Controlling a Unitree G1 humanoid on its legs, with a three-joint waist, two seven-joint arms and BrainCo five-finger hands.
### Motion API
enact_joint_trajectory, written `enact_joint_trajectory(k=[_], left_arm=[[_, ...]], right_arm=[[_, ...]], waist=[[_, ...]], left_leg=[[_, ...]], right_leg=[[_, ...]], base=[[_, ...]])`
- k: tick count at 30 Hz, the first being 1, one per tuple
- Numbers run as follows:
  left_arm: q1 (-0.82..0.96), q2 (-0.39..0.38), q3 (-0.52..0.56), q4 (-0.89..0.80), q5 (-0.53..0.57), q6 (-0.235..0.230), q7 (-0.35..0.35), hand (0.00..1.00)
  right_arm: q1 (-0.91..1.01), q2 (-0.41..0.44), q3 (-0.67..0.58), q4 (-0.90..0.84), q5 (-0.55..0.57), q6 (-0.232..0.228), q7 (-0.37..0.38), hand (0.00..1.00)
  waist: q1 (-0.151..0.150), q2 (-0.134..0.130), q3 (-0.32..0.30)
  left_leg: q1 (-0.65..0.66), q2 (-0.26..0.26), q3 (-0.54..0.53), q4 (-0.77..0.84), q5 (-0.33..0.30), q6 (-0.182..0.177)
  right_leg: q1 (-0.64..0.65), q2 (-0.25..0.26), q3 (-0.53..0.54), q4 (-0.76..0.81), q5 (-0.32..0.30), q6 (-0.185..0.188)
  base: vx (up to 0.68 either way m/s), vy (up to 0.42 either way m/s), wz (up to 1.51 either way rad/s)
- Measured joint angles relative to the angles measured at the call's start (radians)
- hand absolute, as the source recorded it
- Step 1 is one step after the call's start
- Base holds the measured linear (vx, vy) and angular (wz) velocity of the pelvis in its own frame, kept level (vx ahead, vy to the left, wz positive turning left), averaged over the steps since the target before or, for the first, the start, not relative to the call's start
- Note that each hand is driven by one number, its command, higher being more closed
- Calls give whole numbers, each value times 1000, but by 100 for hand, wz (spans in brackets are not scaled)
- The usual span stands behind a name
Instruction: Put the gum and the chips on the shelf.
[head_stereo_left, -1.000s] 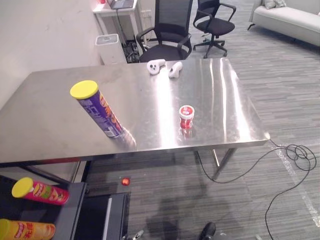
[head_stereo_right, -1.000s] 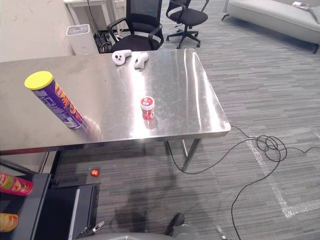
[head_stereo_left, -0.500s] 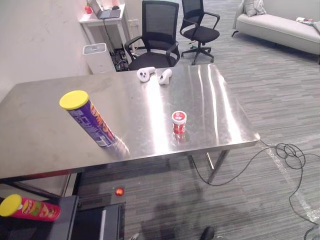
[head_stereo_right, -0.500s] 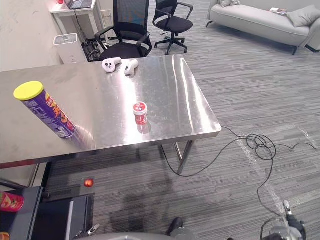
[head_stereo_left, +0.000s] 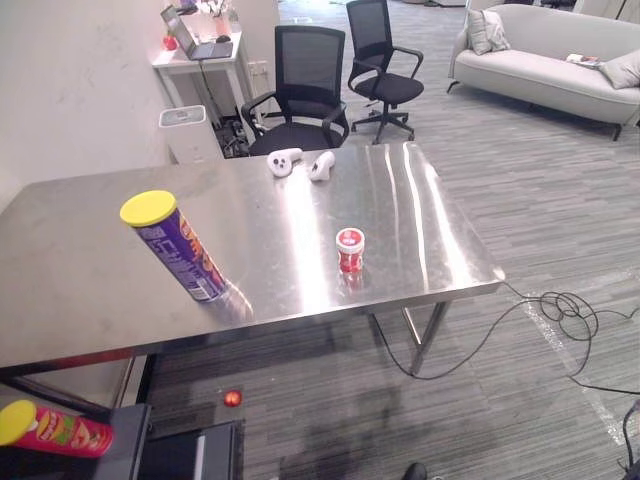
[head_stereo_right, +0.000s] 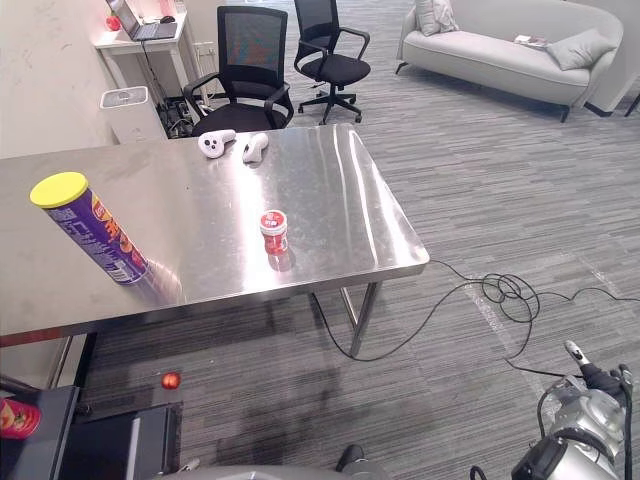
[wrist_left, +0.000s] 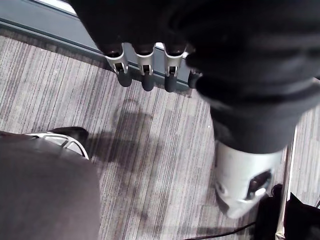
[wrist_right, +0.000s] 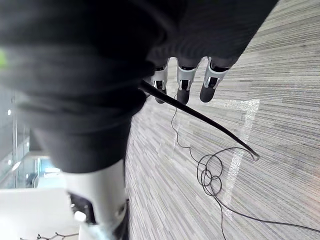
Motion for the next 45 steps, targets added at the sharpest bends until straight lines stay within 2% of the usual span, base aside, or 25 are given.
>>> enact_joint_trajectory(k=[3, 7, 11, 15, 20, 23, 26, 31, 34, 40, 43, 45], left_arm=[[1, -1, 5, 0, 3, 1, -1, 0], [0, -2, 23, 0, 29, 4, -2, 0], [1, -2, 78, 0, 40, 18, -6, 0], [-1, 1, 105, -1, 57, 26, -19, 0], [-2, 1, 122, -1, 69, 37, -22, 0], [-10, 1, 122, -1, 69, 37, -22, 0], [-22, 1, 120, -1, 69, 37, -23, 0], [-38, 1, 117, -1, 69, 36, -23, 0], [-37, 1, 118, 0, 69, 36, -23, 0], [-32, 1, 122, 14, 70, 36, -23, 0], [-32, 0, 121, 19, 69, 36, -23, 0], [-32, 0, 119, 19, 69, 35, -22, 0]], right_arm=[[9, -2, -66, 70, -79, 6, 31, 0], [35, -2, -219, 130, -99, 39, 35, 0], [54, -10, -491, 162, -147, 73, 62, 0], [54, -10, -672, 166, -152, 104, 64, 0], [53, -2, -749, 207, -143, 117, 73, 0], [61, 18, -757, 237, -130, 120, 80, 0], [75, 80, -751, 240, -100, 120, 98, 0], [82, 190, -674, 241, -50, 120, 116, 0], [89, 240, -652, 241, 21, 119, 119, 0], [94, 313, -560, 241, 210, 114, 140, 0], [94, 345, -498, 242, 347, 104, 141, 0], [92, 368, -442, 245, 550, 99, 152, 0]], waist=[[-1, -1, 0], [-4, -1, 1], [-5, -3, 1], [-7, -5, 1], [-25, -8, -1], [-28, -6, -2], [-28, -4, -3], [-27, -2, -4], [-25, 1, -6], [-24, 1, -7], [-22, -4, -7], [-12, -5, -5]], left_leg=[[1, 0, -6, -1, 0, 1], [1, 0, -27, -19, 5, 8], [1, 3, -30, -35, 4, 8], [-3, 8, -30, -52, 1, 10], [-4, 15, -29, -49, -3, 3], [-4, 19, -27, -48, -6, -2], [-7, 25, -27, -45, -11, -9], [-13, 28, -28, -38, -11, -10], [-14, 28, -28, -31, -10, -11], [-14, 21, -30, -30, 8, -27], [-13, 20, -30, -26, 16, -28], [-12, 21, -30, -25, 16, -27]], right_leg=[[0, -1, -1, 4, 0, 0], [-1, 0, -16, 5, 0, 0], [-5, 6, -21, 5, 0, 0], [-18, 14, -21, 6, 0, 0], [-20, 21, -17, 6, -2, -1], [-22, 26, -13, 6, -7, 1], [-23, 32, -10, 3, -8, 1], [-23, 35, -10, -5, -7, -1], [-19, 37, -10, -12, -5, -4], [-10, 34, -10, -31, 1, -10], [2, 37, -13, -46, 6, -18], [7, 42, -13, -57, 10, -23]], base=[[-44, 19, 3], [-36, 7, 10], [-39, 7, 5], [-31, 0, 0], [-20, -4, -2], [-35, -5, -5], [-19, -4, -3], [0, 0, 0], [3, 12, 1], [13, 41, 2], [22, 34, 4], [19, 44, -1]])
